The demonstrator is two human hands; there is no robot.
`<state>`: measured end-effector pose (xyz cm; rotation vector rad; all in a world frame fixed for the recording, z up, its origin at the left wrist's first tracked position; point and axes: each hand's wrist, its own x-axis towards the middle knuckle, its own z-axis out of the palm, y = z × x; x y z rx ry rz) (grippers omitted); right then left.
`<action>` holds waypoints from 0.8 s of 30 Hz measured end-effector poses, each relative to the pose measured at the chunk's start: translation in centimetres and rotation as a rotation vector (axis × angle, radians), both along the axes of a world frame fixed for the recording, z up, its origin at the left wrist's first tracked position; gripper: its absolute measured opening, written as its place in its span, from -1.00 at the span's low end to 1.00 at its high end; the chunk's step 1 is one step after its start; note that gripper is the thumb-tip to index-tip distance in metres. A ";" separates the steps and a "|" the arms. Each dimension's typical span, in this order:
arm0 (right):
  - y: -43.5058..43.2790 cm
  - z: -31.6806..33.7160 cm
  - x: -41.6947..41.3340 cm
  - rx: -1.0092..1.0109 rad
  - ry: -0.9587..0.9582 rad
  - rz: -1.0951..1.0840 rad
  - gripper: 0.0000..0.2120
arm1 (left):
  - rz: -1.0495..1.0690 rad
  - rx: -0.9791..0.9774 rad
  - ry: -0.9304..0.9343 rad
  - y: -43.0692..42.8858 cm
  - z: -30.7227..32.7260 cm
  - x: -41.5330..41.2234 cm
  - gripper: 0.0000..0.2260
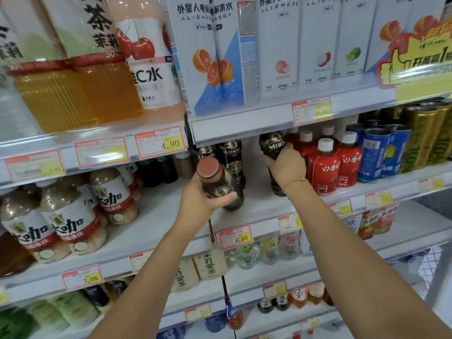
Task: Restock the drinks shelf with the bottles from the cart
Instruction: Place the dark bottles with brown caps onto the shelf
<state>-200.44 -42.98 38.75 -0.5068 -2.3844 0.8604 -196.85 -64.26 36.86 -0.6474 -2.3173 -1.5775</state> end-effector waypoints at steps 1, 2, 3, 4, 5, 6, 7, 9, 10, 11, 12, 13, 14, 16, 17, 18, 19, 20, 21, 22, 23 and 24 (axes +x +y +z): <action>0.0 0.0 -0.3 -0.055 0.019 -0.005 -0.41 | -0.026 -0.025 0.000 0.4 0.2 -0.1 -0.57; -0.1 -0.2 -0.7 -0.121 0.043 -0.002 -0.41 | -0.044 -0.055 -0.004 0.8 0.4 0.0 -0.54; -0.3 -0.4 -1.1 -0.185 0.076 0.006 -0.41 | -0.060 -0.072 -0.010 1.3 0.5 0.0 -0.50; -0.5 -0.6 -1.5 -0.243 0.101 0.026 -0.43 | -0.072 -0.083 -0.019 1.7 0.6 0.0 -0.48; -0.6 -0.9 -2.0 -0.284 0.119 0.057 -0.44 | -0.081 -0.092 -0.026 2.2 0.7 0.0 -0.48; -0.7 -1.0 -2.4 -0.306 0.115 0.087 -0.46 | -0.077 -0.113 -0.017 2.4 0.8 -0.1 -0.50; -0.6 -1.2 -2.8 -0.313 0.092 0.112 -0.47 | -0.073 -0.142 -0.001 2.6 1.1 -0.3 -0.51; -0.1 -1.8 -3.1 -0.298 -0.013 0.146 -0.47 | -0.072 -0.203 0.013 2.9 2.0 -0.6 -0.50; 0.2 -2.5 -3.1 -0.278 -0.088 0.153 -0.46 | -0.066 -0.234 0.020 3.0 2.4 -0.8 -0.50; 0.4 -3.4 -3.1 -0.251 -0.146 0.155 -0.45 | -0.050 -0.254 0.024 2.9 2.7 -1.0 -0.53; 0.6 -4.2 -3.1 -0.223 -0.176 0.148 -0.43 | -0.033 -0.252 0.018 2.8 2.9 -1.2 -0.58; 0.8 -5.0 -3.3 -0.199 -0.173 0.131 -0.40 | -0.022 -0.218 -0.002 2.7 3.0 -1.3 -0.63; 1.0 -5.5 -3.8 -0.178 -0.162 0.108 -0.37 | -0.022 -0.164 -0.028 2.5 3.1 -1.5 -0.65; 1.1 -5.6 -5.1 -0.148 -0.163 0.103 -0.36 | -0.001 -0.093 -0.061 2.3 2.8 -1.7 -0.64; 1.1 -5.4 -5.8 -0.163 -0.171 0.127 -0.40 | 0.014 -0.084 -0.071 2.4 2.6 -1.6 -0.61; 1.1 -5.1 -6.5 -0.193 -0.179 0.157 -0.45 | 0.026 -0.078 -0.087 2.6 2.2 -1.6 -0.58; 1.0 -4.9 -7.1 -0.210 -0.189 0.182 -0.48 | 0.034 -0.078 -0.110 2.9 1.4 -1.6 -0.55; 0.9 -4.8 -7.8 -0.205 -0.199 0.201 -0.51 | 0.045 -0.094 -0.130 3.2 0.4 -1.7 -0.54; 0.8 -4.8 -8.2 -0.187 -0.216 0.203 -0.53 | 0.061 -0.120 -0.145 3.5 -0.6 -1.6 -0.52; 0.6 -4.8 -8.6 -0.179 -0.235 0.200 -0.54 | 0.084 -0.149 -0.150 3.9 -1.5 -1.5 -0.52; 0.5 -4.8 -8.9 -0.164 -0.252 0.204 -0.56 | 0.113 -0.167 -0.148 4.1 -2.1 -1.4 -0.52; 0.5 -4.8 -9.1 -0.155 -0.265 0.222 -0.57 | 0.135 -0.172 -0.145 4.3 -2.5 -1.4 -0.52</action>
